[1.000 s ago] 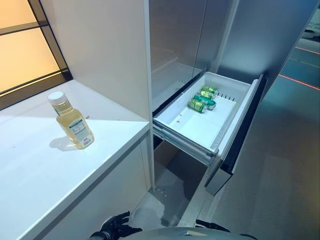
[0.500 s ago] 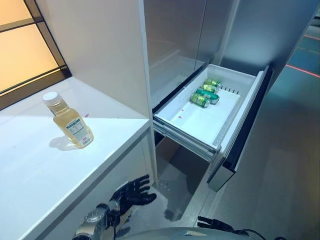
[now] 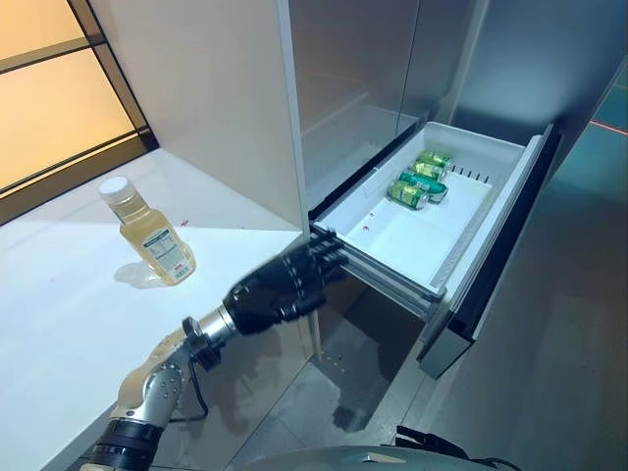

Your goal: Put drinks into fridge and close the fridge

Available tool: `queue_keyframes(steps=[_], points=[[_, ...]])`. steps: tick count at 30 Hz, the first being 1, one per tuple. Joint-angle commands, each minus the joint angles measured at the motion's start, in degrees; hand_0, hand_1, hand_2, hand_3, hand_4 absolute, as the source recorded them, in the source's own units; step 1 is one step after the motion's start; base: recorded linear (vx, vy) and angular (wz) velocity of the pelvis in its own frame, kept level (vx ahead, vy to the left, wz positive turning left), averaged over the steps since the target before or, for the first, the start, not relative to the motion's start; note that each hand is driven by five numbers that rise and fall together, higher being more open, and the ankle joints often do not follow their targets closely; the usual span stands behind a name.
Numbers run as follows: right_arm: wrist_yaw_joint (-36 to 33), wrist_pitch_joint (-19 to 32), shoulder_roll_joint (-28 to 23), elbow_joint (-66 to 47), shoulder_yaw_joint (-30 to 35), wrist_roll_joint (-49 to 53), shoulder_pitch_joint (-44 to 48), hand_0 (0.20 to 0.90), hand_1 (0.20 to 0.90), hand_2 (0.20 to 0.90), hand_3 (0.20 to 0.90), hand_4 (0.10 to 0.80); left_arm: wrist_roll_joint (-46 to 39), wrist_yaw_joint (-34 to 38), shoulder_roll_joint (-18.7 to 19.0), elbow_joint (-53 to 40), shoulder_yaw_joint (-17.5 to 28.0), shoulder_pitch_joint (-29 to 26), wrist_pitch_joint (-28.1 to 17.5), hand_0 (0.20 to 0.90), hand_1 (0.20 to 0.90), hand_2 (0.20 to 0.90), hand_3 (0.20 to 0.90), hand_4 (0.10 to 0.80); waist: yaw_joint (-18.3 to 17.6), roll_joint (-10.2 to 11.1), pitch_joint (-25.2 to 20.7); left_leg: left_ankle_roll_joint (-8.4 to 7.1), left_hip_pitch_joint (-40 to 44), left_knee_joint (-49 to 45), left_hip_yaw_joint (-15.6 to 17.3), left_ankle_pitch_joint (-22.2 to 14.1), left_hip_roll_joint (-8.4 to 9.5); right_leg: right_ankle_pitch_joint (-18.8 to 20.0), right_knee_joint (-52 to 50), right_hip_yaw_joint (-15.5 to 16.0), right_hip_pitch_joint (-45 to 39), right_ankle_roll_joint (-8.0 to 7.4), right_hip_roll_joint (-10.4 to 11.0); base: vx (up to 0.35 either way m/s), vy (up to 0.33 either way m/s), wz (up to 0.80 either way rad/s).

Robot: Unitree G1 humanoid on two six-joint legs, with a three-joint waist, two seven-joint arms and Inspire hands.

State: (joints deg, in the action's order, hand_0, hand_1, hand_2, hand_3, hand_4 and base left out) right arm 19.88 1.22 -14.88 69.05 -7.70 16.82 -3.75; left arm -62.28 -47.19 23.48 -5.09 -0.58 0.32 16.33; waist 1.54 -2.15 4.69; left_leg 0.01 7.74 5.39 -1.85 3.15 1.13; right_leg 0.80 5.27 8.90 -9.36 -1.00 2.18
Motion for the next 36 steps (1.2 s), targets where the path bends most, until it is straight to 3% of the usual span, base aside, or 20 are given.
queue_keyframes(steps=[1,2,6,13,16,21,25,36], points=[[-0.2,1.8,2.0,1.4,-2.7,0.0,0.8,0.9,0.9,0.9,0.9,0.8,-12.2,1.2,-2.8,-6.8,6.3,-9.2,-10.7,0.9,0.9,0.9,0.9,0.8,0.8,1.4,-1.4,0.42,1.3,-0.4,4.4,-4.6,-0.12,0.2,-0.8,0.5,0.5,-1.6,0.6,0.009,-0.029,0.03],[-0.9,1.7,2.7,1.0,-3.3,0.3,0.6,0.9,0.9,0.9,0.9,0.8,-11.0,3.6,-2.7,-8.4,6.9,-9.9,-15.5,0.9,0.9,0.9,0.9,0.8,0.9,1.7,-1.6,0.38,1.4,-0.4,4.1,-4.7,-0.09,0.0,-0.8,0.7,0.4,-1.53,0.6,0.005,-0.028,0.05],[-2.0,1.5,3.6,0.1,-4.1,0.7,0.2,0.9,0.9,0.9,0.9,0.8,-3.0,8.1,-1.6,-12.0,8.5,-10.8,-27.3,0.9,0.9,0.9,0.9,0.8,1.6,2.0,-1.9,0.34,1.3,-0.4,3.1,-4.7,0.06,-0.3,-0.9,1.4,0.0,-1.41,0.6,0.002,-0.019,0.09],[-2.7,1.4,4.1,0.0,-5.2,1.1,0.4,0.9,0.9,0.9,0.9,0.8,17.2,23.5,2.1,-15.0,11.0,-12.3,-38.5,0.9,0.9,0.9,0.9,0.8,2.7,2.2,-2.4,0.18,1.1,-0.4,1.8,-4.5,0.22,-1.0,-1.1,2.6,-0.2,-1.27,0.5,0.001,-0.01,0.11],[-3.7,2.3,4.4,0.9,-5.8,1.0,0.6,0.9,0.9,0.9,0.9,0.8,26.0,34.2,3.7,-15.2,13.0,-12.3,-42.8,0.9,0.9,0.9,0.9,0.8,3.6,2.4,-2.7,0.06,0.8,-0.4,1.1,-4.4,0.29,-1.3,-1.2,3.4,-0.3,-1.21,0.6,0.006,-0.02,0.09],[-3.8,1.8,4.6,0.6,-6.2,1.4,0.8,0.9,0.9,0.9,0.9,0.8,29.0,44.5,4.0,-13.7,15.4,-10.9,-43.9,0.9,0.9,0.9,0.9,0.8,4.4,2.5,-2.7,-0.13,0.4,-0.4,0.3,-4.1,0.28,-1.6,-1.5,4.1,-0.2,-1.0,0.6,0.002,-0.018,0.08],[-4.2,1.0,4.4,0.1,-6.4,1.6,1.2,0.9,0.9,0.9,0.9,0.8,32.7,51.4,4.4,-11.9,15.8,-9.1,-40.6,0.9,0.9,0.9,0.9,0.8,4.8,2.3,-2.5,-0.19,0.2,-0.4,-0.1,-3.9,0.28,-1.8,-1.8,4.5,-0.2,-0.81,0.6,-0.003,0.0,0.09],[-3.5,0.7,3.6,0.8,-5.5,1.0,1.9,0.9,0.9,0.9,0.9,0.8,34.3,55.2,5.0,-8.3,16.2,-5.8,-37.8,0.9,0.9,0.9,0.9,0.8,5.7,1.9,-2.3,-0.22,0.3,-0.4,-0.5,-3.7,0.32,-2.3,-2.1,5.3,-0.5,-0.7,0.9,0.002,0.011,0.09]])
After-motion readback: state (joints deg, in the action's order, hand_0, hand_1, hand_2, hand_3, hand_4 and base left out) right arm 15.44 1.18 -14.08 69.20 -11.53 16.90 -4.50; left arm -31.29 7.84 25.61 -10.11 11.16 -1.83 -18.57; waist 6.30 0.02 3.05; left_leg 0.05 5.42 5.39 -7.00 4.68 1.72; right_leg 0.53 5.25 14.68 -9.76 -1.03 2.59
